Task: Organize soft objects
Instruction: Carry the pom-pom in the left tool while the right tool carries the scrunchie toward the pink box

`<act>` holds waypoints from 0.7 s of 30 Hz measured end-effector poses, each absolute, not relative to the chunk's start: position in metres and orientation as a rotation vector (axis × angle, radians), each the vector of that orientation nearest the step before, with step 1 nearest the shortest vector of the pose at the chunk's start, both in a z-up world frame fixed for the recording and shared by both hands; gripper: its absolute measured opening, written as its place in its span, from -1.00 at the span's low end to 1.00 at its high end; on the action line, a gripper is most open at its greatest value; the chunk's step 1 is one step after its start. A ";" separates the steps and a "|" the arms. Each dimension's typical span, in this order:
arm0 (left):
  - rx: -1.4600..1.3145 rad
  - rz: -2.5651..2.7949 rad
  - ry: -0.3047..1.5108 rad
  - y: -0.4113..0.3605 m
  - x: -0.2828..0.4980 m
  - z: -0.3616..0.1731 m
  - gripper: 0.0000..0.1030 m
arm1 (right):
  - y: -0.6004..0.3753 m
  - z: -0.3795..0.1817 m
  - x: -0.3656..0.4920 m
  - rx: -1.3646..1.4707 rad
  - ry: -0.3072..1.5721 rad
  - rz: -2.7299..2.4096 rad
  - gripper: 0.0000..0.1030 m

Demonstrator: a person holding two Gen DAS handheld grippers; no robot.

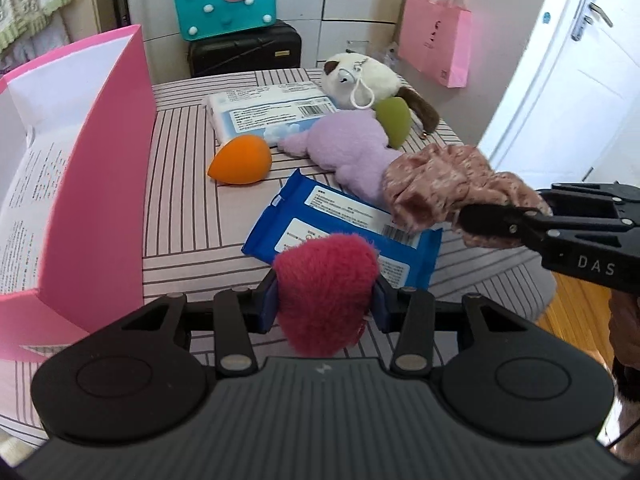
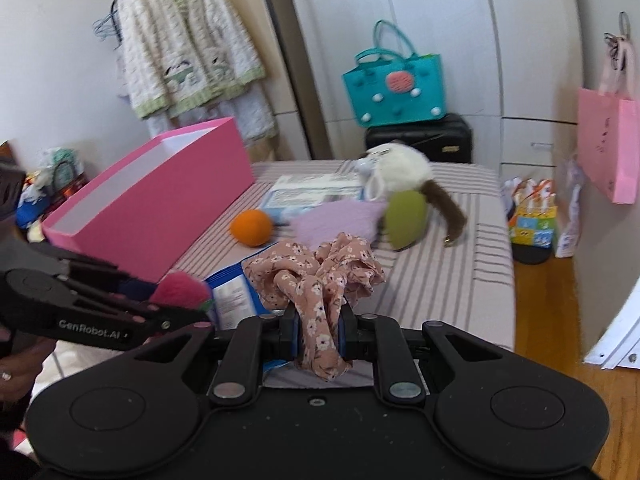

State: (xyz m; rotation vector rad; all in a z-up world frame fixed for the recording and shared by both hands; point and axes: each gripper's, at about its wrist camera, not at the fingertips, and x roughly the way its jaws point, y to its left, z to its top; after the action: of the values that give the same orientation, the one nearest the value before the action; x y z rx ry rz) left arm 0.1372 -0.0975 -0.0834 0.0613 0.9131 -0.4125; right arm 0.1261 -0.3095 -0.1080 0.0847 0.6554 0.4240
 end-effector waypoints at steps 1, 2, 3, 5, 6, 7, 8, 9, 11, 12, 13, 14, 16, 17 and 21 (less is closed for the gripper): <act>0.065 -0.418 0.915 -0.096 0.137 -0.082 -0.15 | -0.308 -0.106 0.125 0.084 0.666 0.439 -0.62; 0.067 -0.425 0.917 -0.094 0.135 -0.079 -0.15 | -0.306 -0.105 0.123 0.084 0.674 0.450 -0.62; 0.067 -0.434 0.921 -0.093 0.133 -0.077 -0.15 | -0.304 -0.104 0.121 0.085 0.681 0.462 -0.62; 0.069 -0.448 0.930 -0.090 0.130 -0.073 -0.15 | -0.301 -0.101 0.117 0.087 0.694 0.484 -0.62; 0.073 -0.453 0.932 -0.088 0.128 -0.071 -0.15 | -0.299 -0.100 0.114 0.087 0.703 0.496 -0.62; 0.080 -0.457 0.933 -0.087 0.125 -0.068 -0.15 | -0.297 -0.098 0.113 0.086 0.711 0.506 -0.62; 0.086 -0.460 0.934 -0.085 0.123 -0.067 -0.15 | -0.295 -0.097 0.111 0.085 0.718 0.514 -0.61; 0.091 -0.462 0.936 -0.083 0.120 -0.065 -0.15 | -0.293 -0.095 0.108 0.082 0.726 0.525 -0.61; 0.098 -0.469 0.944 -0.078 0.116 -0.062 -0.15 | -0.289 -0.090 0.103 0.076 0.736 0.543 -0.61; 0.097 -0.475 0.952 -0.075 0.114 -0.060 -0.15 | -0.287 -0.088 0.101 0.071 0.740 0.553 -0.61; 0.096 -0.480 0.959 -0.072 0.112 -0.058 -0.15 | -0.285 -0.085 0.098 0.066 0.743 0.562 -0.61; 0.095 -0.486 0.963 -0.069 0.110 -0.057 -0.15 | -0.282 -0.083 0.096 0.057 0.745 0.569 -0.61; 0.100 -0.491 0.971 -0.063 0.106 -0.054 -0.15 | -0.277 -0.078 0.092 0.046 0.750 0.586 -0.61; 0.103 -0.491 0.973 -0.061 0.104 -0.052 -0.15 | -0.275 -0.075 0.091 0.047 0.758 0.596 -0.61; 0.093 -0.484 0.975 -0.049 0.095 -0.046 -0.15 | -0.268 -0.068 0.087 0.051 0.790 0.640 -0.61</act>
State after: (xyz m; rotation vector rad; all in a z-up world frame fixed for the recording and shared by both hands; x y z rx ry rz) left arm 0.0953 -0.0485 -0.0463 0.0934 0.9747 -0.4844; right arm 0.0869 -0.2679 -0.0681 0.0506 0.7905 0.6402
